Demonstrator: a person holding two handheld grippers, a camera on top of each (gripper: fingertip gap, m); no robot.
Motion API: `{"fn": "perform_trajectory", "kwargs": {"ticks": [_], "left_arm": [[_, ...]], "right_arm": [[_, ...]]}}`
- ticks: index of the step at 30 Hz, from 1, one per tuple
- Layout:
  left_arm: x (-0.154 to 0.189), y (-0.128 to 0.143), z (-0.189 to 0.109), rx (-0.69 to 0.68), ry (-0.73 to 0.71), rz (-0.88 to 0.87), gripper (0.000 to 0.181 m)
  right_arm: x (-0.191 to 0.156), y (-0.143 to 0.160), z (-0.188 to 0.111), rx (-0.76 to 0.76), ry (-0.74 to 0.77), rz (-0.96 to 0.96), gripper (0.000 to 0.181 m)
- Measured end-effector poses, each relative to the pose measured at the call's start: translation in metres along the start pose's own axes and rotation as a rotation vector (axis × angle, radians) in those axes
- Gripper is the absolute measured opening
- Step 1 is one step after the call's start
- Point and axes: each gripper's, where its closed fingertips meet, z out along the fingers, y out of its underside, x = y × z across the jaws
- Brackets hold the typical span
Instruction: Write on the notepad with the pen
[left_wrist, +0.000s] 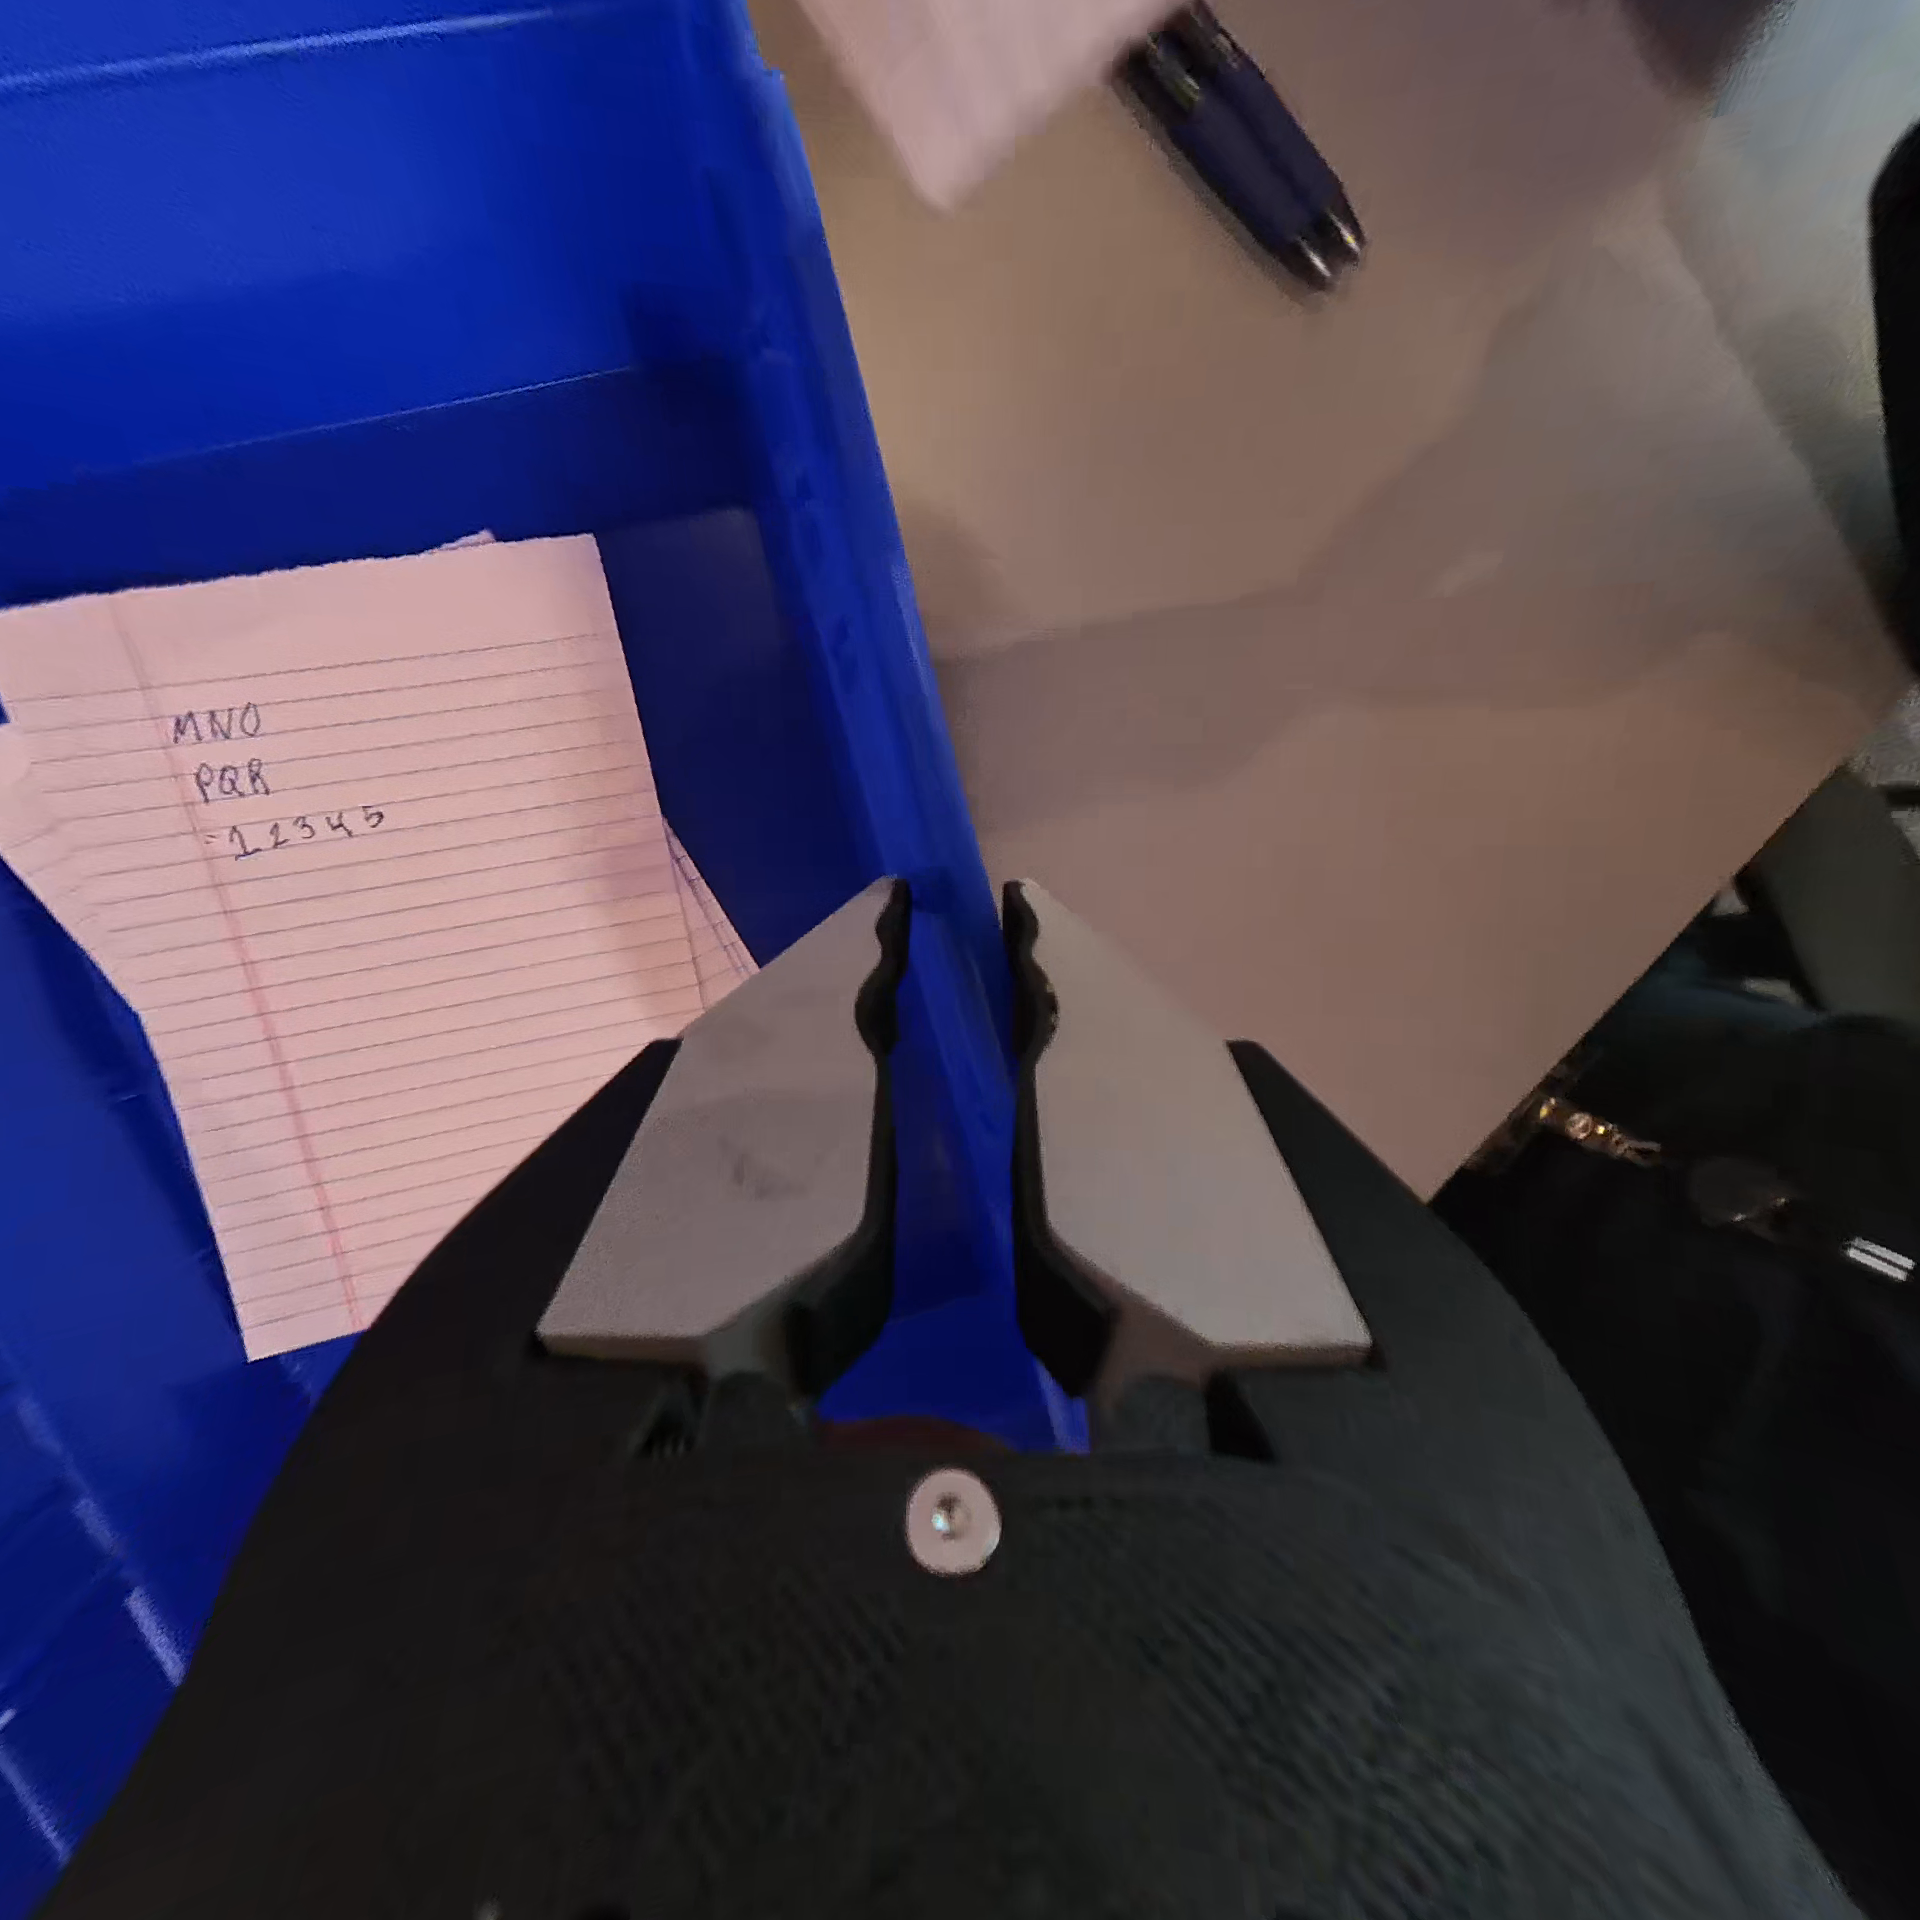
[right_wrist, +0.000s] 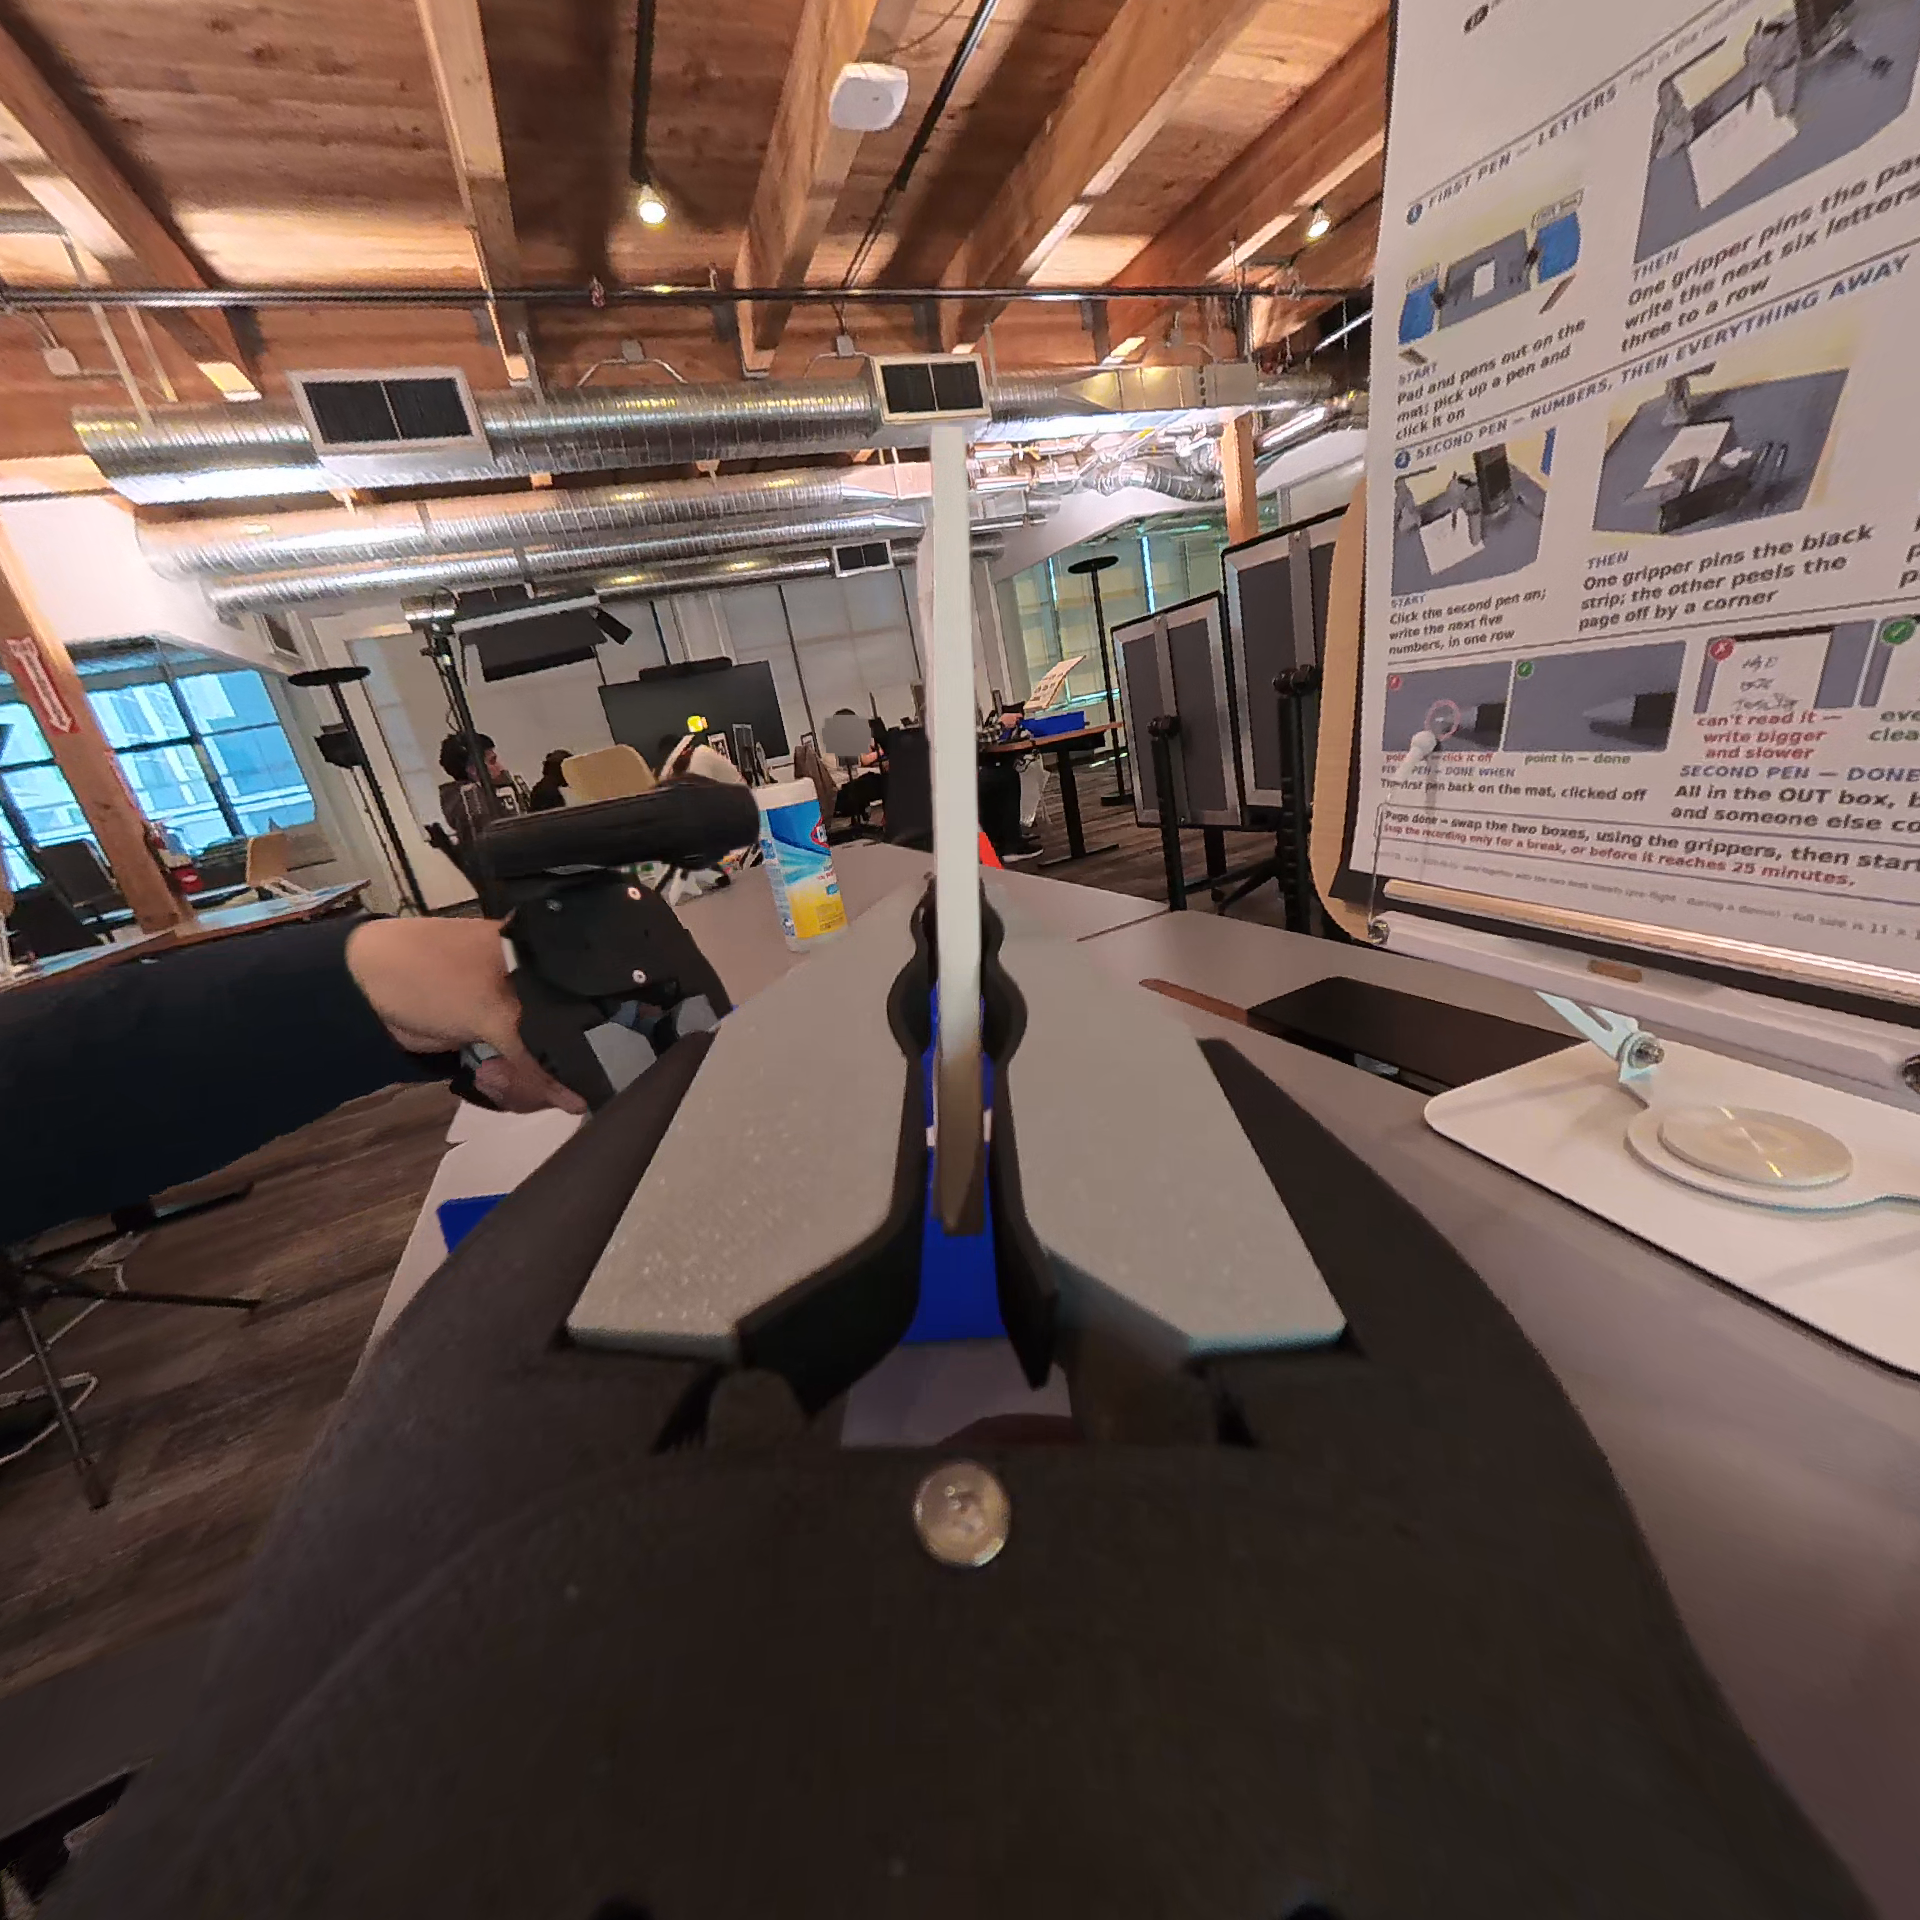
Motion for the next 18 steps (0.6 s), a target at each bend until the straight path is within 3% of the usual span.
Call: {"fn": "perform_trajectory", "kwargs": {"ticks": [5,13,15,18], "left_arm": [[-0.041,0.000,-0.007,0.012,-0.062,-0.077,0.016],[-0.094,-0.003,-0.018,0.101,-0.104,-0.206,0.020],[-0.106,-0.011,-0.027,0.193,-0.142,-0.223,0.026],[-0.103,-0.038,-0.062,0.452,-0.148,-0.231,0.025]], "right_arm": [[-0.005,-0.019,-0.010,0.076,-0.040,0.001,0.001],[-0.015,0.002,0.001,-0.040,-0.138,0.060,0.001],[-0.019,0.013,0.006,-0.114,-0.157,0.074,0.001],[-0.031,0.025,0.012,-0.204,-0.196,0.076,0.000]]}}
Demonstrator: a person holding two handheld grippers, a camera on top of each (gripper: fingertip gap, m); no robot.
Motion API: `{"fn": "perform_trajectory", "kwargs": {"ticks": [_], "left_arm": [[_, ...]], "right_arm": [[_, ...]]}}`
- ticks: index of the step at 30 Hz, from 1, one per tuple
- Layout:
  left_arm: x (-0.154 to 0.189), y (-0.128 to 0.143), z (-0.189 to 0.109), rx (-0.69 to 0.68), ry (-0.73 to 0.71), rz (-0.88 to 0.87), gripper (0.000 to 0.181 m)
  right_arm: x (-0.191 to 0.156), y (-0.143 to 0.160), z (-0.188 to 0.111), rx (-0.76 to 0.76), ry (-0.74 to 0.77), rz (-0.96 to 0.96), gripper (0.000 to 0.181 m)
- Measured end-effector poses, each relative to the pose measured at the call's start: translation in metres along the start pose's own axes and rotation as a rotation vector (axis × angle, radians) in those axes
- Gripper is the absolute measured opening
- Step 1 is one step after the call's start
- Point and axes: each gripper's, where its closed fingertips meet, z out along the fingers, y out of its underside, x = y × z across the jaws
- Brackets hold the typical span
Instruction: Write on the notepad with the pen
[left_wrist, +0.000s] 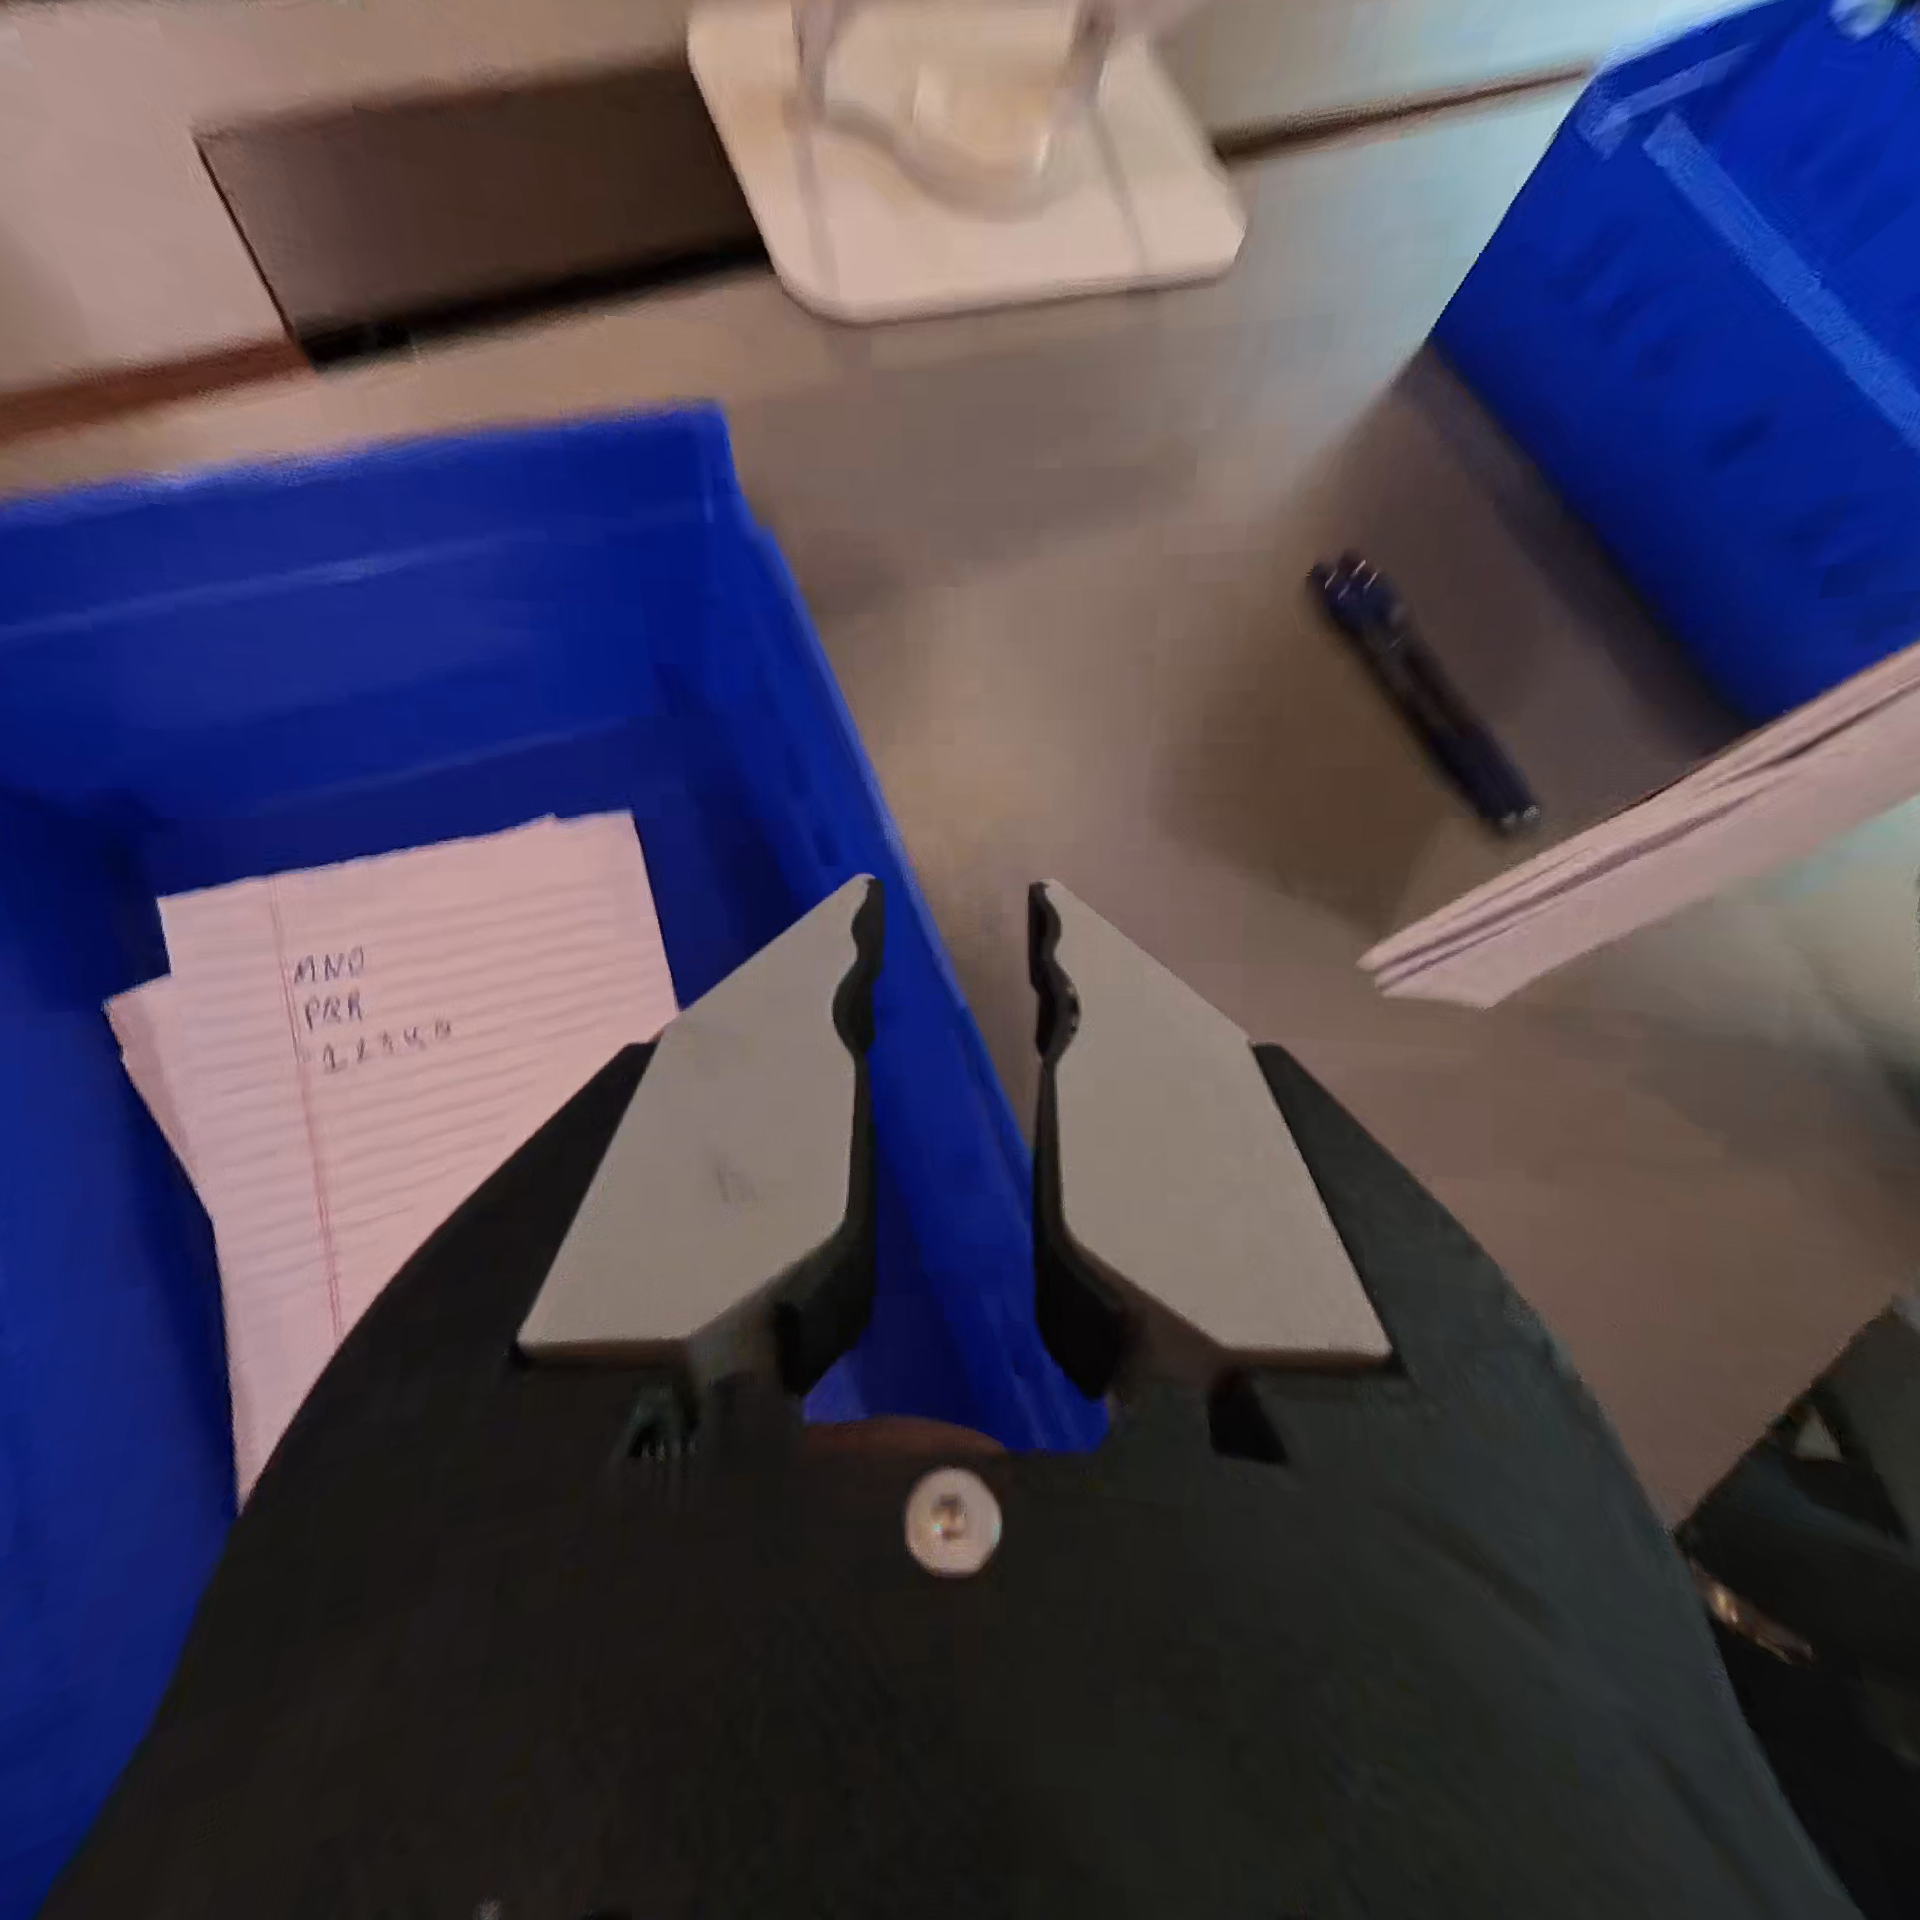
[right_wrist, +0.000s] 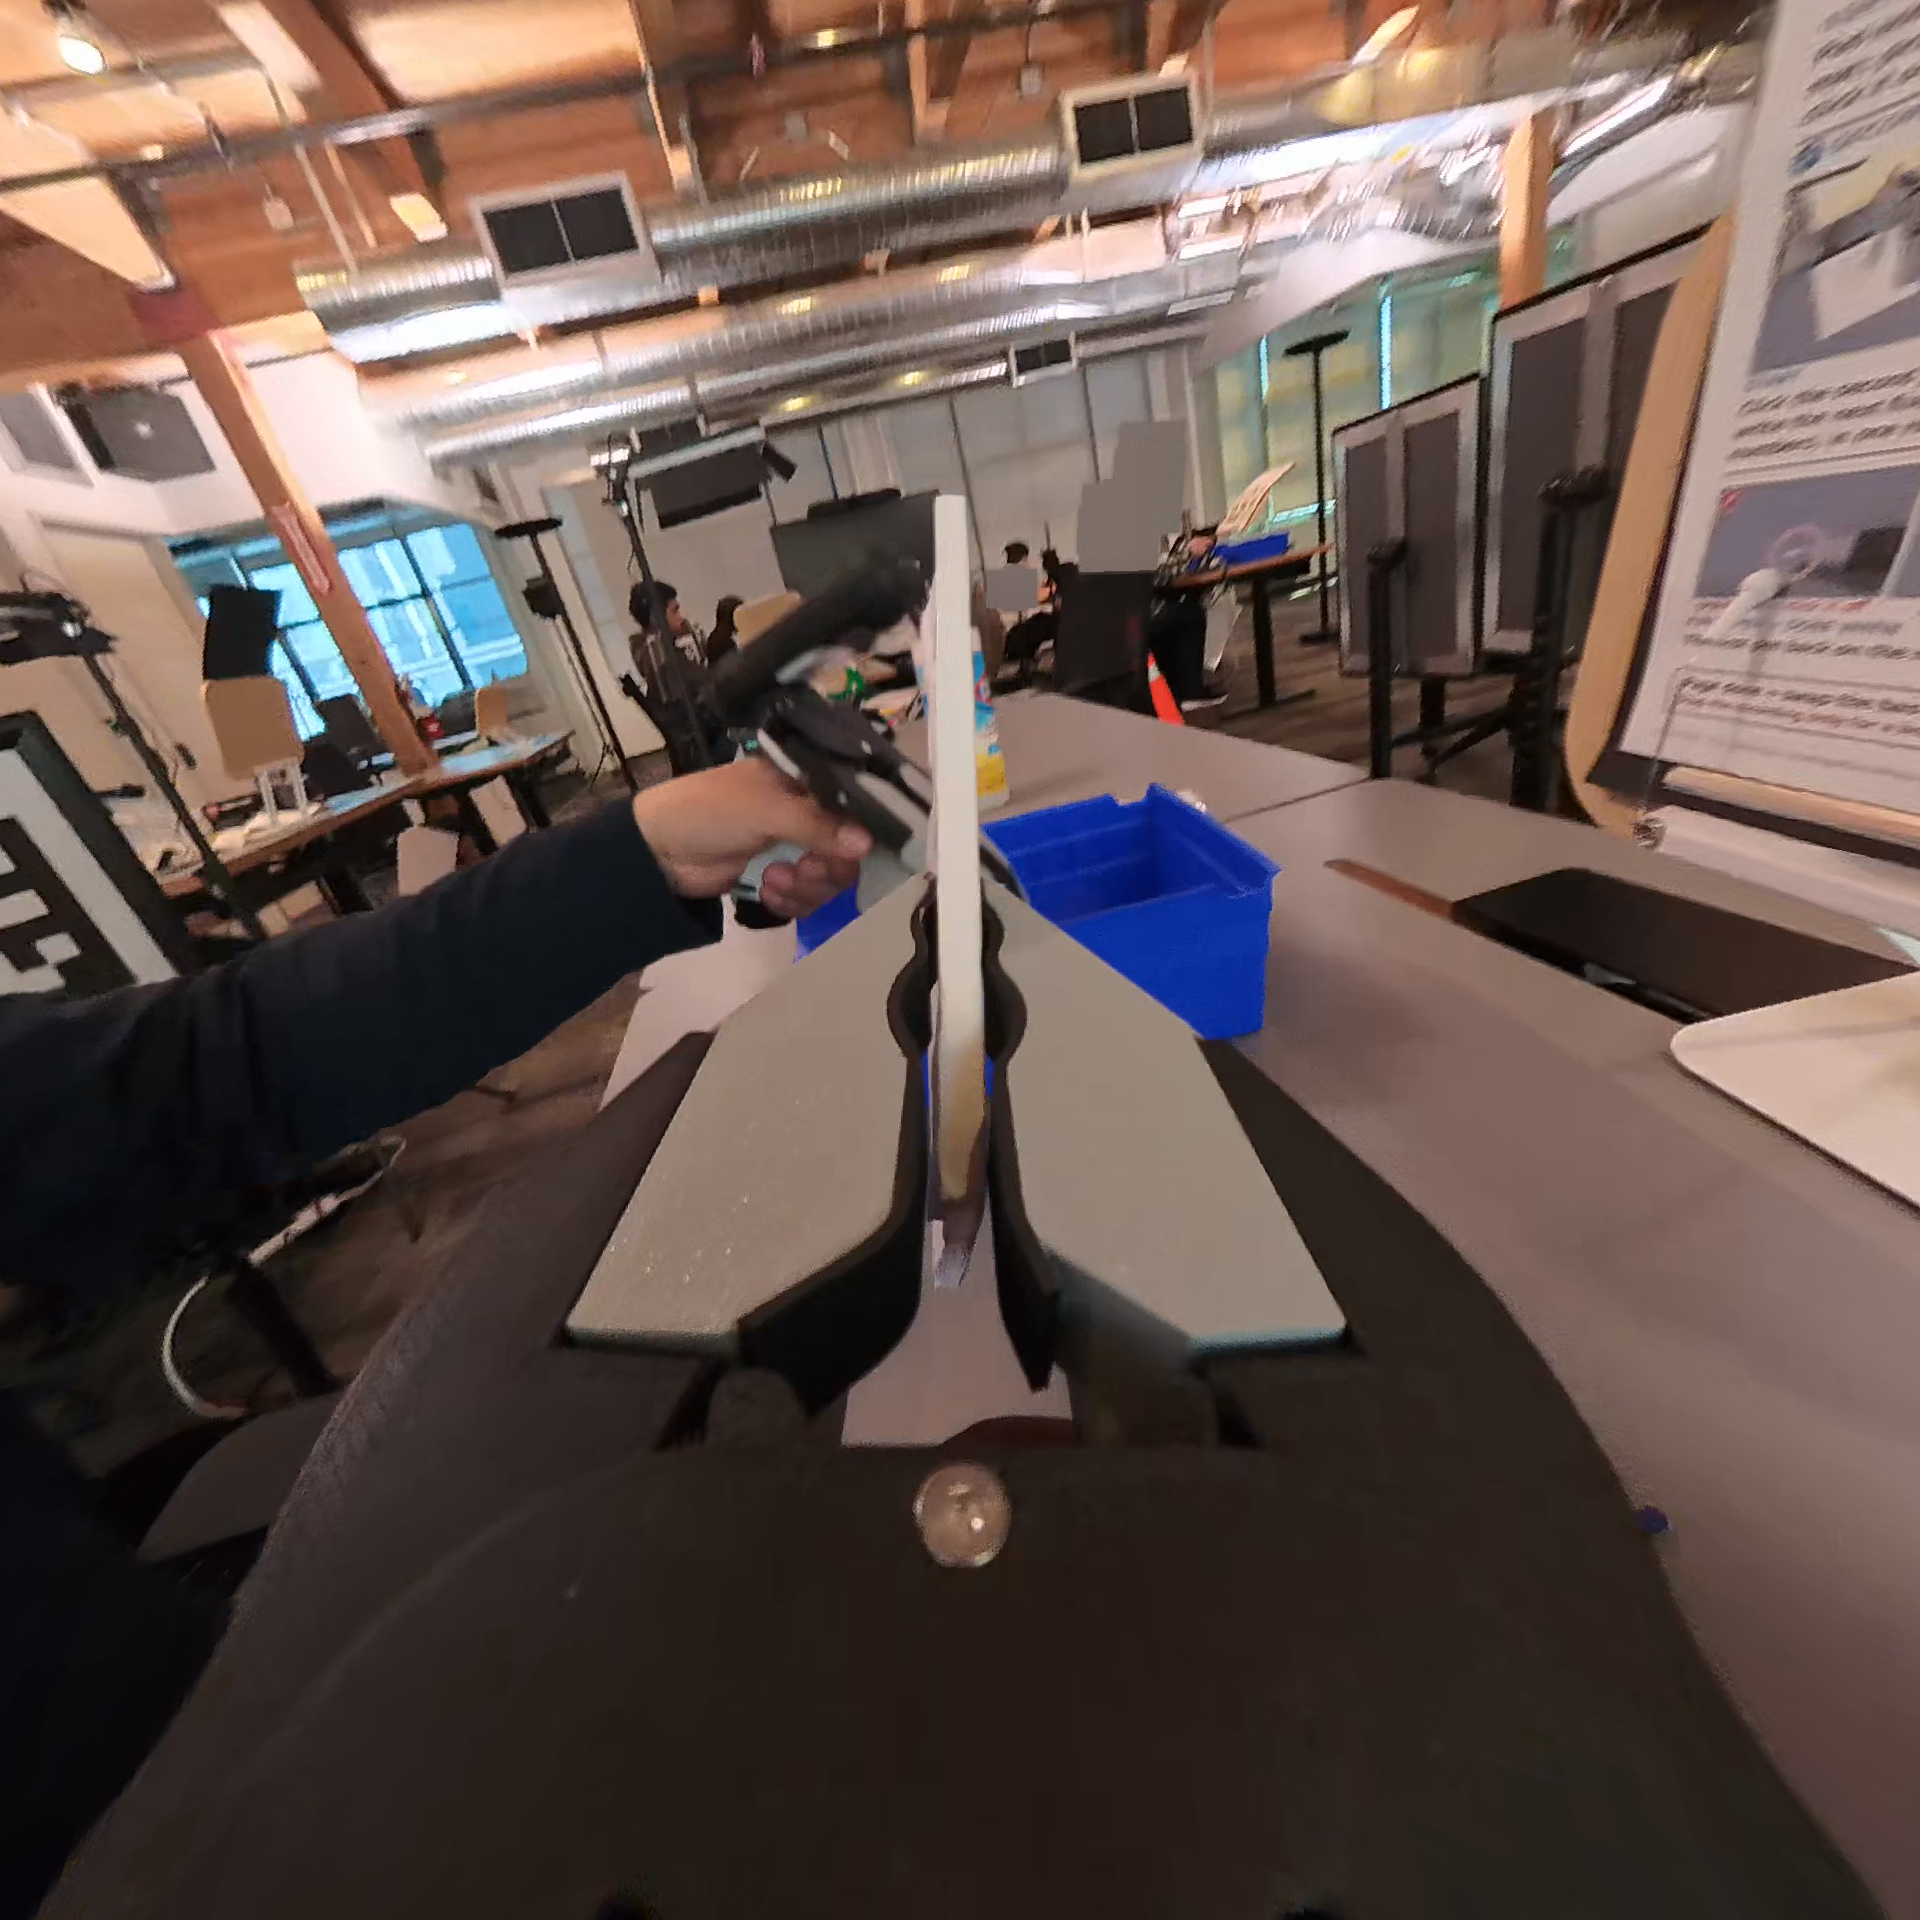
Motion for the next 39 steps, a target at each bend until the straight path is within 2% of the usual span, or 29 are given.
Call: {"fn": "perform_trajectory", "kwargs": {"ticks": [3,6,11,14,16,19,21,23,24,27,30,33,36,39], "left_arm": [[0.018,-0.027,-0.023,0.197,-0.006,0.068,0.029],[0.035,-0.044,-0.028,0.296,-0.016,0.155,0.029],[0.051,-0.058,-0.006,0.333,0.012,0.216,0.030],[0.061,-0.048,0.016,0.307,0.083,0.170,0.034],[0.063,-0.045,0.025,0.289,0.100,0.123,0.036],[0.074,-0.055,0.018,0.387,0.113,0.118,0.036],[0.085,-0.055,0.017,0.399,0.110,0.173,0.035],[0.098,-0.050,0.019,0.394,0.106,0.237,0.040],[0.104,-0.047,0.020,0.405,0.104,0.277,0.041],[0.111,-0.040,0.025,0.440,0.081,0.316,0.040],[0.120,-0.038,0.027,0.438,0.107,0.289,0.039],[0.122,-0.040,0.025,0.465,0.096,0.272,0.040],[0.119,-0.044,0.020,0.505,0.089,0.246,0.041],[0.114,-0.048,0.018,0.530,0.069,0.232,0.045]], "right_arm": [[-0.009,0.020,0.012,-0.118,-0.064,0.019,0.001],[-0.003,0.049,0.029,-0.267,-0.095,0.077,0.001],[0.023,0.086,0.061,-0.485,-0.108,0.154,0.001],[0.047,0.113,0.079,-0.646,-0.065,0.128,0.003],[0.061,0.125,0.092,-0.696,-0.053,0.137,0.005],[0.081,0.147,0.103,-0.799,-0.038,0.149,0.007],[0.095,0.160,0.105,-0.867,-0.014,0.171,0.012],[0.112,0.167,0.105,-0.907,0.048,0.140,0.027],[0.119,0.168,0.106,-0.914,0.083,0.098,0.028],[0.134,0.163,0.109,-0.898,0.177,-0.044,0.016],[0.146,0.153,0.107,-0.858,0.303,-0.087,0.015],[0.137,0.138,0.095,-0.772,0.347,-0.069,0.016],[0.096,0.143,0.081,-0.710,0.217,0.011,0.016],[0.046,0.168,0.067,-0.750,0.068,-0.013,0.018]]}}
